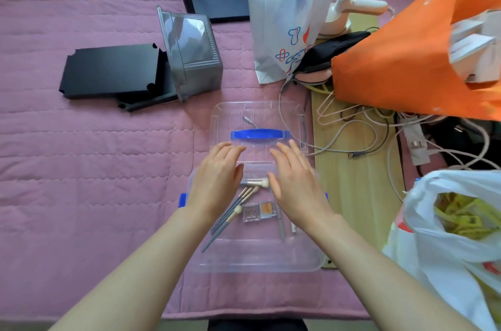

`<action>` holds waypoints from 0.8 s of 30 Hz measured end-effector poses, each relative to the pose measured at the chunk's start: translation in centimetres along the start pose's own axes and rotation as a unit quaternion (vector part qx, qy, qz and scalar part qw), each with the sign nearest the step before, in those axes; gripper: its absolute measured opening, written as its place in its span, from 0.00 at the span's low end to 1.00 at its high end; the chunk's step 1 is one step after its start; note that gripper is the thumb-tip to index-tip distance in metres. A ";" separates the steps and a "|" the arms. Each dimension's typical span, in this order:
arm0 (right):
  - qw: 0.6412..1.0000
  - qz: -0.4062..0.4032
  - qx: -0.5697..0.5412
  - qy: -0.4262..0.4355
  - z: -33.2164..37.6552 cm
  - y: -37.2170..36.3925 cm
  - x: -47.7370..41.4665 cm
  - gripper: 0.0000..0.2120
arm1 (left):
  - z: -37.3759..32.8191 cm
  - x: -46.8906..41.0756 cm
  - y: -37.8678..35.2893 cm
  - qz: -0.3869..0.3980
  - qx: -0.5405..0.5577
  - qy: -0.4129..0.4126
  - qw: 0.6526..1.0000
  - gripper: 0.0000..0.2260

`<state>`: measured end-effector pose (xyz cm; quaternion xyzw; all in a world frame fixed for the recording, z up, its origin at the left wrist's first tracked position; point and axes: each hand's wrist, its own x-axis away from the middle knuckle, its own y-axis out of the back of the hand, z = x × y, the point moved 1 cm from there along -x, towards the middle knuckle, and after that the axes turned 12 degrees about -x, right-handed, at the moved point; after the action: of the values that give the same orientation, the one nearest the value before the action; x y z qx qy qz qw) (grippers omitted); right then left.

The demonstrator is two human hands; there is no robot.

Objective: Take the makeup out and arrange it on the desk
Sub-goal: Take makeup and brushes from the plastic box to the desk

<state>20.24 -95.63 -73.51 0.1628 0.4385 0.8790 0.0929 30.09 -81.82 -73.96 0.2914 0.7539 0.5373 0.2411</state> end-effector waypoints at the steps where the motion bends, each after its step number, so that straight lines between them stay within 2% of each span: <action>1: 1.000 -0.003 -0.006 -0.001 0.2 -0.1 1.0 0.22 | -0.2 1.1 0.1 0.005 0.002 0.001 1.000 0.15; 9: 0.998 0.036 -0.046 -0.028 0.0 -3.1 7.6 0.20 | -1.8 8.4 -1.4 0.034 0.033 -0.012 0.999 0.16; 13: 0.992 0.095 -0.052 -0.070 -0.7 -4.8 9.1 0.21 | -0.9 10.4 -3.7 0.136 -0.011 0.026 0.990 0.08; 17: 0.987 0.119 -0.047 -0.093 -1.6 -6.1 9.0 0.21 | -0.2 10.7 -5.1 0.253 -0.040 0.066 0.964 0.13; 24: 0.972 0.137 -0.094 -0.167 -2.6 -7.2 6.6 0.17 | 0.6 9.3 -6.8 0.311 -0.053 0.112 0.942 0.09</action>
<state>13.28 -91.18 -79.37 0.3564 0.3059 0.8809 0.0584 22.63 -76.68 -81.01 0.4360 0.6187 0.6535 -0.0088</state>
